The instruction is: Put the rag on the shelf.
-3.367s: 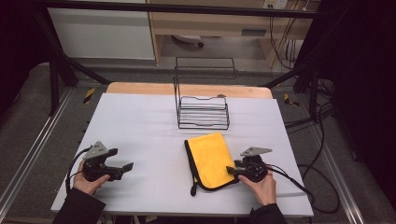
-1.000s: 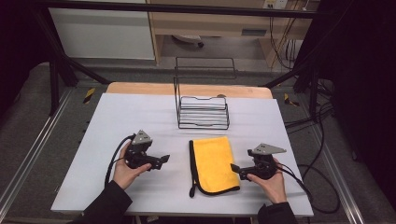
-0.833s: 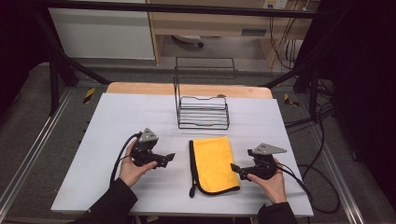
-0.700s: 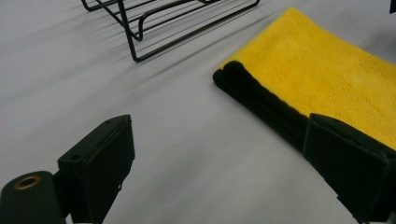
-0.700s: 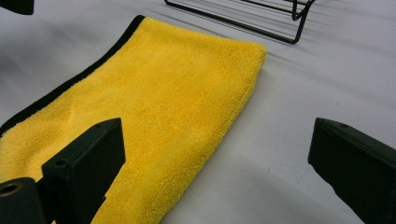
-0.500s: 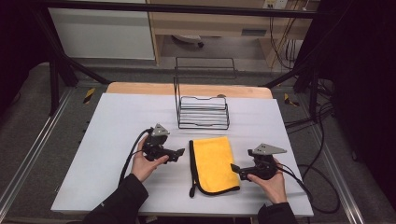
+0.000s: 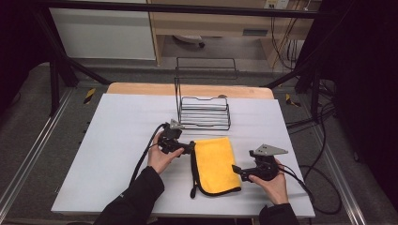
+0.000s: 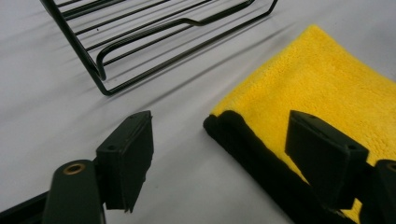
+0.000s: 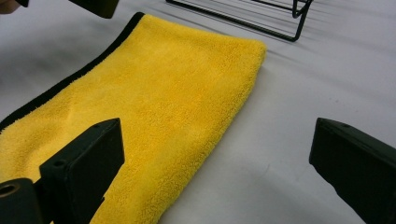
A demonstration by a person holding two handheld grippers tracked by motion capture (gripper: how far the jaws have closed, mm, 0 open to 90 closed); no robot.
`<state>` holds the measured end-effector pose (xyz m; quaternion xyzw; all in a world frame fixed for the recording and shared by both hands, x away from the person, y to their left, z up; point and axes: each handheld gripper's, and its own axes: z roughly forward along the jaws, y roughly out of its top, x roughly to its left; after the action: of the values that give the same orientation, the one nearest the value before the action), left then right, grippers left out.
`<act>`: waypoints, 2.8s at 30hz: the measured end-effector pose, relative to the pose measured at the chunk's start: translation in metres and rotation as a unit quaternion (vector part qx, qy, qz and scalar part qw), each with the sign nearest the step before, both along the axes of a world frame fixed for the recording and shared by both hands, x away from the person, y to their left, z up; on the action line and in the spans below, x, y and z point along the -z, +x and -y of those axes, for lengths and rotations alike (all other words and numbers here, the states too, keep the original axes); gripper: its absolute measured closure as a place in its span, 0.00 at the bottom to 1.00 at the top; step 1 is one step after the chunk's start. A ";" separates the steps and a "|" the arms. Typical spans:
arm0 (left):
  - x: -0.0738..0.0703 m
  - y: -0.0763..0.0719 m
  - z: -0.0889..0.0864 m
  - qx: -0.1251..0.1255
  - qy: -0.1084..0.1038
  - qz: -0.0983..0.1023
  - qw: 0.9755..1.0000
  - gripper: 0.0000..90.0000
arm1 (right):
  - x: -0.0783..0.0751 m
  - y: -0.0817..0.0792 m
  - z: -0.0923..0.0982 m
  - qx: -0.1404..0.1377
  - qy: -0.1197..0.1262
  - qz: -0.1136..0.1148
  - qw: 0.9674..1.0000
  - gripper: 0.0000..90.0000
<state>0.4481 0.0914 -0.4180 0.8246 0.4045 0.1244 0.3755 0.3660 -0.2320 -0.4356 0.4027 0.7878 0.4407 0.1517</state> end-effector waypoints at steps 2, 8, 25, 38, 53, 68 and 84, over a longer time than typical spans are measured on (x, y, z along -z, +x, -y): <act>0.001 0.002 0.002 -0.001 0.001 -0.002 1.000 0.31 | 0.000 0.000 0.000 0.000 0.000 -0.001 1.000 0.04; 0.013 0.012 0.010 -0.005 0.006 -0.015 1.000 0.45 | 0.000 0.000 0.000 -0.001 0.001 -0.002 1.000 0.05; 0.025 0.023 0.021 0.006 -0.007 -0.039 0.999 0.66 | -0.001 0.000 0.000 -0.004 0.005 -0.008 1.000 0.05; 0.025 0.022 0.023 0.013 0.000 -0.048 0.999 0.79 | -0.002 0.005 -0.001 -0.004 0.012 -0.010 1.000 0.04; 0.026 0.021 0.028 0.020 0.016 -0.033 0.999 0.82 | -0.007 0.035 -0.016 0.010 -0.003 -0.005 1.000 0.03; 0.028 0.020 0.027 0.021 0.007 -0.027 0.999 0.82 | 0.010 0.090 -0.031 0.054 -0.019 -0.040 0.998 0.28; 0.028 0.020 0.027 0.025 0.011 -0.026 0.999 0.82 | 0.019 0.101 -0.033 0.033 0.009 -0.085 0.996 0.72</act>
<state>0.4684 0.0645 -0.4460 0.8413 0.3921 0.0982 0.3590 0.4667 -0.1986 -0.4550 0.4657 0.7801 0.4070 0.0944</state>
